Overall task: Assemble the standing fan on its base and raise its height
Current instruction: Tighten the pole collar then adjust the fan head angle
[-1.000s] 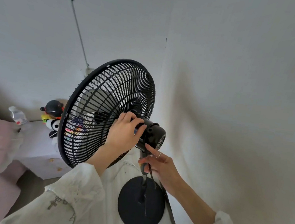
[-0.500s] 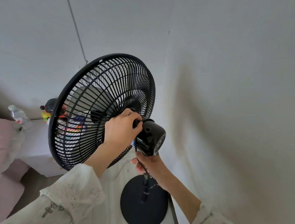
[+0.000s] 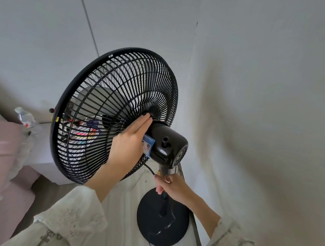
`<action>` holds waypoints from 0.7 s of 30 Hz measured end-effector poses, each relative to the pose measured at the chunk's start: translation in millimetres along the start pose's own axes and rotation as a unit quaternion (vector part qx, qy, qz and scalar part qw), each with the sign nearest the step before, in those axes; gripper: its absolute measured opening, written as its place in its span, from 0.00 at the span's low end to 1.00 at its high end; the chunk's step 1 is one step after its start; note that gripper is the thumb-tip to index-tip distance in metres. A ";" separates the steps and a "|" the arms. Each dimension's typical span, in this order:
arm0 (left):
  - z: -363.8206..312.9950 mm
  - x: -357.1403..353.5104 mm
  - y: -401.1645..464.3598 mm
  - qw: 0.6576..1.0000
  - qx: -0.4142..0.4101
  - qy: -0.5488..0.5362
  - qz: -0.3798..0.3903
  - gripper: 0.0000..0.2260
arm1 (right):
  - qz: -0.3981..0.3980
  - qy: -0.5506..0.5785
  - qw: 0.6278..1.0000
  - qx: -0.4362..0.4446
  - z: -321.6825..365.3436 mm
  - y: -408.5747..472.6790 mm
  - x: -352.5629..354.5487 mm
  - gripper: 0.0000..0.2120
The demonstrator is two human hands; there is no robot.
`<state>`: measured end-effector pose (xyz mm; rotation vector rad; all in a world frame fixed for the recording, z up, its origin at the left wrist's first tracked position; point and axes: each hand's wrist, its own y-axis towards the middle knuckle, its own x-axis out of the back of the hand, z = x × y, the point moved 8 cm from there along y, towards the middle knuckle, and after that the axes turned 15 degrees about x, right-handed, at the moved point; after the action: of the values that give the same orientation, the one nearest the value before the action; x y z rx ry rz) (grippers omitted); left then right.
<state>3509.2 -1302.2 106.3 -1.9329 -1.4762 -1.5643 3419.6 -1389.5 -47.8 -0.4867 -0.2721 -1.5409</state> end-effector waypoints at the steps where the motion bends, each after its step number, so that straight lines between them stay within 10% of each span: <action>1: 1.1 -5.6 -2.2 1.000 -0.003 -0.022 0.019 0.29 | 0.010 -0.013 1.000 -0.004 -4.1 1.5 -1.0 0.26; 7: 7.1 -20.7 -9.5 0.994 0.007 -0.092 0.062 0.30 | 0.118 -0.016 0.991 -0.053 -39.3 -4.1 -6.7 0.18; 13: 13.1 -18.3 -8.8 0.988 0.016 -0.135 0.077 0.29 | -0.037 -0.089 0.978 -0.185 -75.7 3.2 66.9 0.24; 21: 9.5 -13.0 -11.9 0.988 0.014 -0.135 0.079 0.28 | -0.102 0.195 0.944 -0.245 -45.4 39.1 114.1 0.18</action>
<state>3506.4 -1297.0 87.2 -2.2549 -1.3908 -1.2493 3455.3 -1513.1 -39.8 -0.5345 0.3908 -1.8750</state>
